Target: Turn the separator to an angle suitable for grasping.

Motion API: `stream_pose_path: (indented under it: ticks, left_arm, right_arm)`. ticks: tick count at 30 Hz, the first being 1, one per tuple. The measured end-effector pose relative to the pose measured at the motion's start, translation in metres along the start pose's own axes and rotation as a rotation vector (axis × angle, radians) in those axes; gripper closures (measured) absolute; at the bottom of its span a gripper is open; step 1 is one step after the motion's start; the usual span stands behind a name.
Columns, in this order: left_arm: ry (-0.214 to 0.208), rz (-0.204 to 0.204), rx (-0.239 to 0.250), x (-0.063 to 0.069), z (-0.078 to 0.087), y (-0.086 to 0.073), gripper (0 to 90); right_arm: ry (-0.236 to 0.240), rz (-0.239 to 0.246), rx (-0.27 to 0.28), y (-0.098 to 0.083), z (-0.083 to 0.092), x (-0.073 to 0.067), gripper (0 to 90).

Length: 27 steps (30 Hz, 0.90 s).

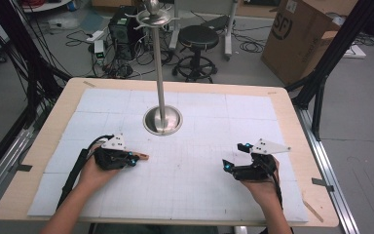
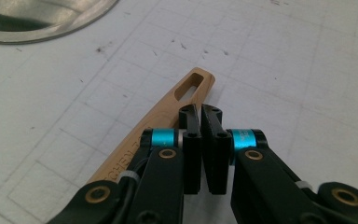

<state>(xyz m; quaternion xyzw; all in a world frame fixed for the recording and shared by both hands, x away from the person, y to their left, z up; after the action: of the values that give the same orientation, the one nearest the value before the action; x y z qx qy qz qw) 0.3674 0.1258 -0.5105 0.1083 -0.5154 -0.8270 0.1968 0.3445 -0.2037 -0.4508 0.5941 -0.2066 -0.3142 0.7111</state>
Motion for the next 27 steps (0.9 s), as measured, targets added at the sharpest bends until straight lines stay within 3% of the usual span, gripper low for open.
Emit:
stream_pose_path:
  ticks: [6, 10, 13, 17, 18, 22, 27]
  left_arm:
    - [0.018, 0.017, 0.014, -0.005, -0.005, 0.003, 86.4]
    - [0.014, 0.022, 0.036, -0.004, 0.002, 0.008, 81.6]
    - [0.022, 0.021, 0.100, -0.003, 0.017, 0.022, 73.4]
    - [0.032, 0.008, 0.128, -0.004, 0.029, 0.029, 64.0]
    - [0.031, 0.023, 0.162, -0.005, 0.037, 0.033, 62.9]
    - [0.041, 0.054, 0.222, -0.009, 0.054, 0.039, 55.2]
    - [0.034, 0.054, 0.248, -0.010, 0.067, 0.041, 46.2]
  right_arm:
    - [0.000, 0.005, -0.001, 0.000, -0.001, 0.001, 14.4]
    - [-0.004, -0.001, -0.005, -0.001, -0.001, 0.002, 14.4]
    - [0.000, 0.002, -0.006, -0.002, -0.001, 0.001, 14.4]
    - [0.002, 0.002, -0.006, -0.002, -0.001, 0.000, 14.4]
    - [0.001, 0.003, -0.005, -0.002, -0.001, 0.000, 14.4]
    - [0.007, 0.007, -0.008, -0.003, -0.001, -0.001, 14.4]
    - [0.008, 0.009, -0.010, -0.004, -0.003, -0.001, 14.4]
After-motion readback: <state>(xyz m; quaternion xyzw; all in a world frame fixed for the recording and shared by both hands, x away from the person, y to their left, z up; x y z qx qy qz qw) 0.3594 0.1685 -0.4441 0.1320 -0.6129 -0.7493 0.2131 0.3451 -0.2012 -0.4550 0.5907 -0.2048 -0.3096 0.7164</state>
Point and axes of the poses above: each handheld gripper's, and its own axes: z roughly backward along the jaws, y roughly out of its top, x roughly to its right, the point moved 10 cm from there along -z, roughly forward along the jaws, and after that the axes turned 15 degrees about x, right-handed, at the moved point
